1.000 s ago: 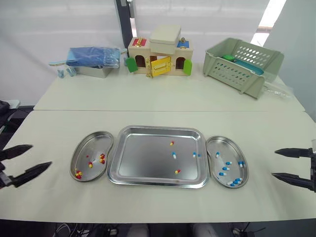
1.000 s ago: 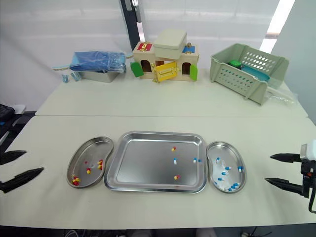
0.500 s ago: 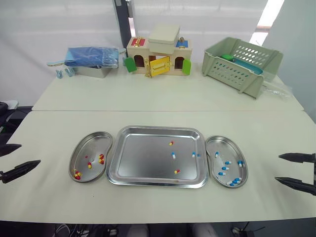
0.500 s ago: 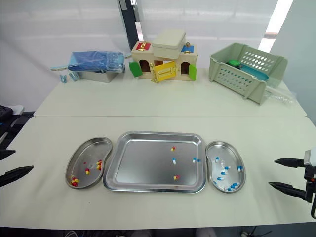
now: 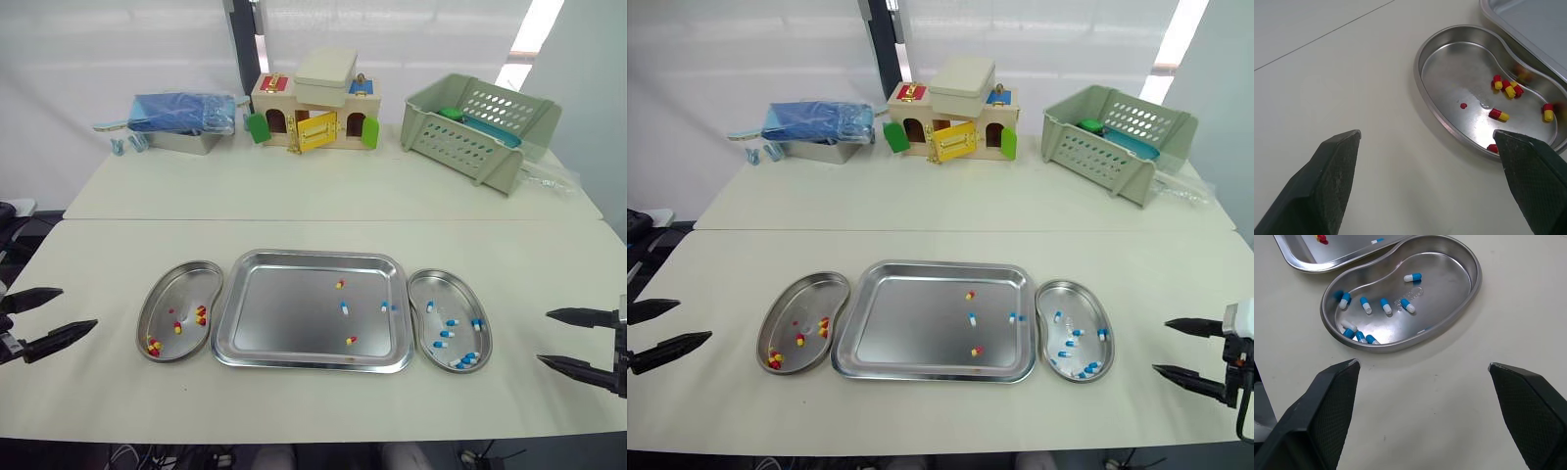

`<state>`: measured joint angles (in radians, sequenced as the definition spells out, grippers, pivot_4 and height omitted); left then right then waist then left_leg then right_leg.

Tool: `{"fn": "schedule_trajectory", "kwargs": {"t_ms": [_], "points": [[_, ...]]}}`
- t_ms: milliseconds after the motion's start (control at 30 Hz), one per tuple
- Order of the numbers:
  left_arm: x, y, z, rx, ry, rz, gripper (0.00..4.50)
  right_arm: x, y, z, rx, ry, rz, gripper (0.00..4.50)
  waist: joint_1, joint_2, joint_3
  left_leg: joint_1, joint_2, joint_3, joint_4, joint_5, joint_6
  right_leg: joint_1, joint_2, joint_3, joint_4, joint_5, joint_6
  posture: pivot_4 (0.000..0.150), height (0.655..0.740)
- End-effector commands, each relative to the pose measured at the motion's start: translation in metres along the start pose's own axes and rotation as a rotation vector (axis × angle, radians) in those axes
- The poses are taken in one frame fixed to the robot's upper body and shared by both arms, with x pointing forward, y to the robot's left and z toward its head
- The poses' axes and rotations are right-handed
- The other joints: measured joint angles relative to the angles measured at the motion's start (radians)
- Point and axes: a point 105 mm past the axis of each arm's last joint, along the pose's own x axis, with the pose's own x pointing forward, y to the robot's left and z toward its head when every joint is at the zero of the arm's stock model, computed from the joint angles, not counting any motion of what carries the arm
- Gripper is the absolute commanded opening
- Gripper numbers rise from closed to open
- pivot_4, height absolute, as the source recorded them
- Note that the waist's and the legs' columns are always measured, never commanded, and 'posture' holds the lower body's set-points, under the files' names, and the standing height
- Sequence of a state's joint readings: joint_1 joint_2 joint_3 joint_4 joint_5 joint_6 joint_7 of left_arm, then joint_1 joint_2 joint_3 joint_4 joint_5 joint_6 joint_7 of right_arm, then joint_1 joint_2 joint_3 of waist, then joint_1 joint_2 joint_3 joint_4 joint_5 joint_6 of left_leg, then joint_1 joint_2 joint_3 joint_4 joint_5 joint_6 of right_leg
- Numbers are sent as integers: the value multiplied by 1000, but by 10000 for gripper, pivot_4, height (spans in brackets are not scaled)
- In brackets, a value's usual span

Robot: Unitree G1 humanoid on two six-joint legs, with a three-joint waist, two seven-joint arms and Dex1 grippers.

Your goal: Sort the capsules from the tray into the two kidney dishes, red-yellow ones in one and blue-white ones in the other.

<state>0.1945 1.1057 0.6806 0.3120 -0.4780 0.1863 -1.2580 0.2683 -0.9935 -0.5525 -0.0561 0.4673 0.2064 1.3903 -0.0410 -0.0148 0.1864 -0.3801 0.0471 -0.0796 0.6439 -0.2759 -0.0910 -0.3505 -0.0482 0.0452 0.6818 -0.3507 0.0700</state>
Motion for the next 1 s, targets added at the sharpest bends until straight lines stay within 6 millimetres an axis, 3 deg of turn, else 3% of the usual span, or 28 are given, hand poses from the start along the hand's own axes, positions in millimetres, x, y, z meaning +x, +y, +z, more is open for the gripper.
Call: {"fn": "schedule_trajectory", "kwargs": {"t_ms": [33, 267, 433, 633, 800, 1000], "points": [[8, -12, 4, 30, -9, -61, 45000, 2, 14, 11, -34, -59, 32, 44413, 0, 0, 0, 0, 0, 0, 0, 0, 0, 0, 0, 0, 0, 0, 0, 1500, 7400], [45, -57, 25, 77, -69, -266, 45000, 28, 76, 19, -26, -168, 222, 44413, 10, -1, 0, 0, 0, 0, 1, 0, 0, 1, 0, 0, 0, 0, 0, 1500, 7400], [75, -103, 47, 124, -121, -456, 45000, 42, 106, 22, -27, -255, 296, 44413, 11, -2, -1, 0, 0, -1, 2, 0, 0, 2, 0, 0, 0, 0, 0, 1500, 7400], [111, -161, 77, 167, -214, -681, 45000, 54, 120, 22, -39, -383, 273, 44413, 11, -1, -1, 1, 0, -1, 2, 0, 0, 3, 0, -1, 0, 0, 1, 1500, 7400], [132, -200, 82, 195, -223, -831, 45000, 62, 121, 16, -49, -390, 255, 44413, 8, -1, -1, 2, 0, -1, 2, 0, 0, 3, 0, -1, 0, 0, 0, 1500, 7400], [155, -224, 91, 244, -249, -895, 45000, 68, 124, 16, -36, -400, 226, 44413, 12, -1, -1, 2, 0, -2, 3, 0, 0, 5, 0, -1, 0, 0, 0, 1500, 7400]]}}
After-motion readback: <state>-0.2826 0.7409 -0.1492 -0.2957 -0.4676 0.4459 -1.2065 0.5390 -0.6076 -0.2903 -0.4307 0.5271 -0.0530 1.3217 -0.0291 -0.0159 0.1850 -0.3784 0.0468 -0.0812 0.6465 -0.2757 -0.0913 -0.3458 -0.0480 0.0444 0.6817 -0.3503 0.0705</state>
